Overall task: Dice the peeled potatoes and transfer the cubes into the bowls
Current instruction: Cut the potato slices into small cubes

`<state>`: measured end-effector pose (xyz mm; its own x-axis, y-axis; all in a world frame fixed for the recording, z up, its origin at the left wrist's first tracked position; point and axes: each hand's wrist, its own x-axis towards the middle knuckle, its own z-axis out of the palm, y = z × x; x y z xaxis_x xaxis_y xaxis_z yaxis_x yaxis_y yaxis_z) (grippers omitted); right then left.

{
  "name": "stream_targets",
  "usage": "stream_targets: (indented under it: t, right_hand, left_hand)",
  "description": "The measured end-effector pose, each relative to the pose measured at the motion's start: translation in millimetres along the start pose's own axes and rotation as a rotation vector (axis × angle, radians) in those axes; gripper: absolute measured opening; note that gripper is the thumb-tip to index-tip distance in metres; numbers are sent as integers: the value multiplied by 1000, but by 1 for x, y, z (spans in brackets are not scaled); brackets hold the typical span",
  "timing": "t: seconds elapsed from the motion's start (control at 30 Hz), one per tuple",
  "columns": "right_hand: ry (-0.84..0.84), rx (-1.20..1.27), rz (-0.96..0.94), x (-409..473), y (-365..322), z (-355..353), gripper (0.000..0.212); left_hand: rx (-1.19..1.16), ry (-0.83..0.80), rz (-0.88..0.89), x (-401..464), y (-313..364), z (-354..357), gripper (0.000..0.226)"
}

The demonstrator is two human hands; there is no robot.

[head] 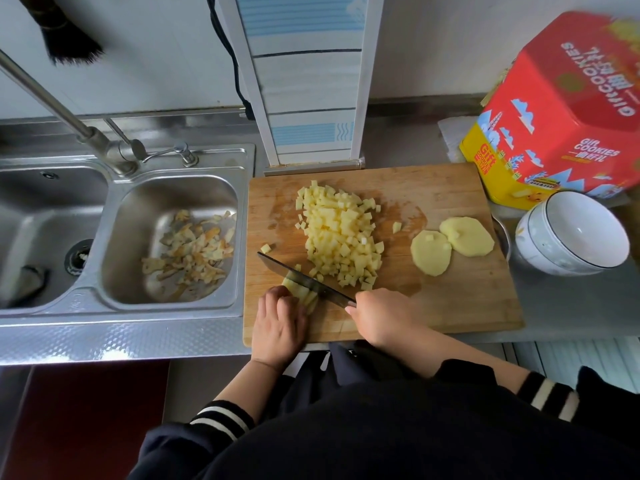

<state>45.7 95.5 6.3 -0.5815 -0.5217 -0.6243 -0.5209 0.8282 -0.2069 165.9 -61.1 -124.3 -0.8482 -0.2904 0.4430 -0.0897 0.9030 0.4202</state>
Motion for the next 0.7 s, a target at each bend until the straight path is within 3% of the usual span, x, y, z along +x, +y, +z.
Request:
stream_targets:
  t: [0.13,0.33,0.7]
  right_hand:
    - [57,113,29,1,10,3,33]
    - [179,85,-2,-19,13,-3,33]
    - [126,-20,-113,-30,0,-1,32]
  left_hand:
    - [-11,-14,-21,1,1,-2,16]
    - [23,-3,-36,-1,6,-9,24]
    - [60,-45,-3,-5,-1,-5,20]
